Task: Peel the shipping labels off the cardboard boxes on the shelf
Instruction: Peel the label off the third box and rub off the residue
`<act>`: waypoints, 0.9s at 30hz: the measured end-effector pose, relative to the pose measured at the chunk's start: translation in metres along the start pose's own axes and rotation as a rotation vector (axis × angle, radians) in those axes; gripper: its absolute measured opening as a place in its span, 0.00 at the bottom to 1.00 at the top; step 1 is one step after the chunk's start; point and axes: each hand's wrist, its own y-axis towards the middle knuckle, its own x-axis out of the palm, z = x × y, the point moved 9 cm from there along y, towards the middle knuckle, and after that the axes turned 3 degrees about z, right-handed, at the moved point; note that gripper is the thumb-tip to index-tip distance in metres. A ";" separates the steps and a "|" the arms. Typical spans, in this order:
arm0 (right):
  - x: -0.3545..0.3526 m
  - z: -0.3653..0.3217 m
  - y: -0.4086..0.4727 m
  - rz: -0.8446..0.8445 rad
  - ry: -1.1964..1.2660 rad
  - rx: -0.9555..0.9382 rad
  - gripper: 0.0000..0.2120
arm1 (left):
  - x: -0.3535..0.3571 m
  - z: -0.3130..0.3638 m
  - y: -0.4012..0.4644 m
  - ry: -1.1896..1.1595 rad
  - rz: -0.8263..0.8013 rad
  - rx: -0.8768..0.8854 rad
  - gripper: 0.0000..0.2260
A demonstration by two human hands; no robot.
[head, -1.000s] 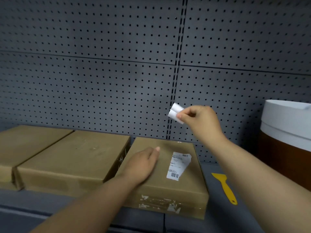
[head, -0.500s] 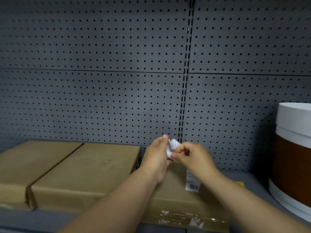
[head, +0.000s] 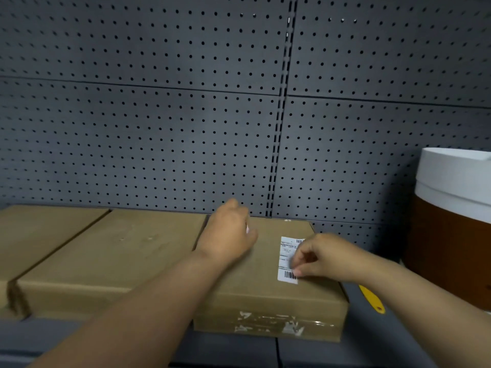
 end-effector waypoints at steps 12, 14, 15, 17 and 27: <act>0.015 -0.018 -0.009 0.006 -0.300 -0.236 0.10 | 0.048 0.021 -0.023 0.482 -0.162 0.332 0.10; 0.016 -0.022 -0.010 0.018 -0.344 -0.261 0.11 | 0.047 0.022 -0.023 0.483 -0.144 0.336 0.12; 0.017 -0.023 -0.011 0.020 -0.374 -0.268 0.11 | 0.047 0.022 -0.024 0.482 -0.129 0.344 0.13; 0.019 -0.025 -0.012 0.026 -0.446 -0.275 0.12 | 0.048 0.022 -0.026 0.476 -0.118 0.357 0.14; 0.024 -0.026 -0.008 0.089 -0.517 -0.288 0.13 | 0.049 0.026 -0.030 0.485 -0.114 0.396 0.10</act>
